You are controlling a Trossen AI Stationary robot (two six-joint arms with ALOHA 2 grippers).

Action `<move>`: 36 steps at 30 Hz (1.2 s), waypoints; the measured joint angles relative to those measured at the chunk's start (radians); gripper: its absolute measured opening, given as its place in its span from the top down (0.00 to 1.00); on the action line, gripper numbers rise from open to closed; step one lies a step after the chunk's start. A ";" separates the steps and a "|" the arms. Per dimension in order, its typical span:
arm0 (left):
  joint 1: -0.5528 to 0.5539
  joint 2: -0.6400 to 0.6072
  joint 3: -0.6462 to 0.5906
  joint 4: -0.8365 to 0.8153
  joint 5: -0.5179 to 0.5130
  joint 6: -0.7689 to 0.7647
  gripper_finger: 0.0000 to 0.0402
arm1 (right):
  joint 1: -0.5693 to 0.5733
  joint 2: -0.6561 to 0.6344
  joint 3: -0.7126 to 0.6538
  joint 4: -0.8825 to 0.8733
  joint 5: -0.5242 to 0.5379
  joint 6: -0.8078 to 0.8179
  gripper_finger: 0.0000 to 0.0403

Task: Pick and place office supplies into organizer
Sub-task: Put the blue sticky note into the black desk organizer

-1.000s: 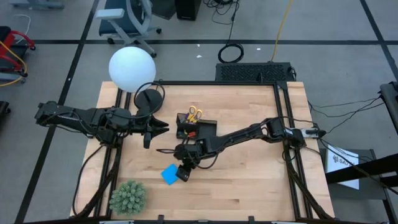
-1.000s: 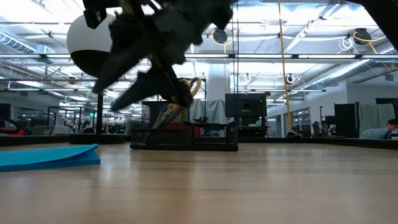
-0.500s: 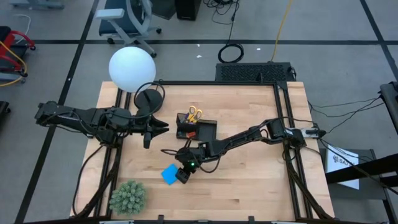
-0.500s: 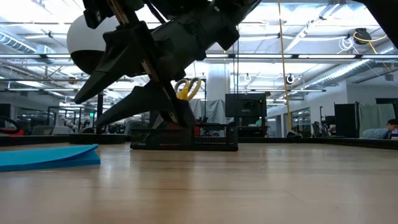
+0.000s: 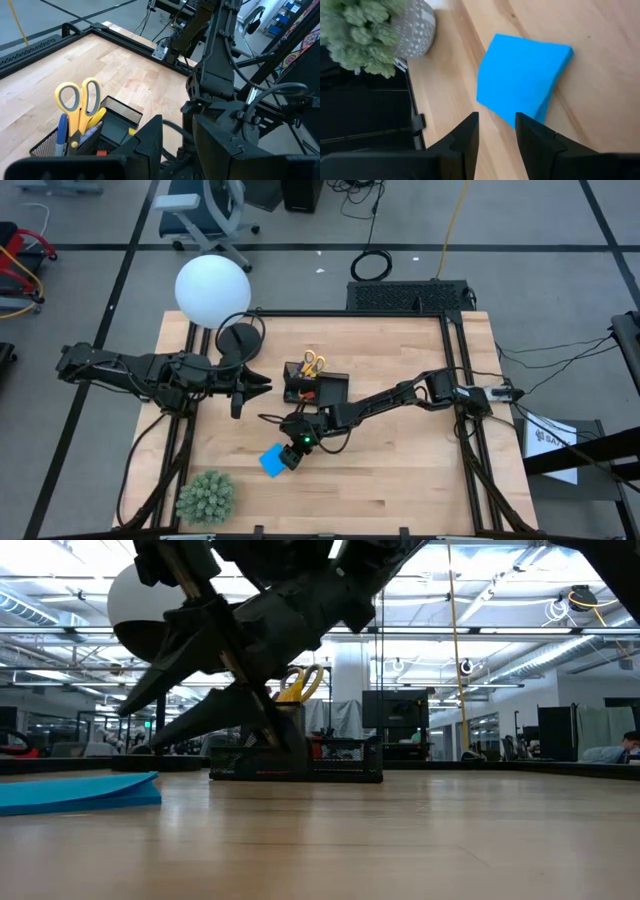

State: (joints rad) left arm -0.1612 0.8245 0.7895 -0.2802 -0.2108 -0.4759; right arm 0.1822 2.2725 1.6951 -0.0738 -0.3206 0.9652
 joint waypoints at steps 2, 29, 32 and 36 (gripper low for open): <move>0.000 0.000 0.000 0.000 0.000 0.000 0.71 | 0.000 0.002 0.000 0.000 -0.015 0.004 0.71; 0.000 0.000 0.000 -0.001 0.000 0.000 0.71 | 0.005 0.061 0.001 0.028 -0.064 0.038 0.75; 0.000 0.000 0.000 -0.001 0.000 0.000 0.71 | 0.005 0.066 0.001 0.057 -0.097 0.049 0.75; 0.000 0.000 0.000 0.000 0.000 0.000 0.71 | 0.006 0.066 0.001 0.064 -0.104 0.040 0.75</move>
State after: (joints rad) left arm -0.1613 0.8246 0.7895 -0.2802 -0.2108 -0.4759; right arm 0.1883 2.3386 1.6958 -0.0095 -0.4244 1.0054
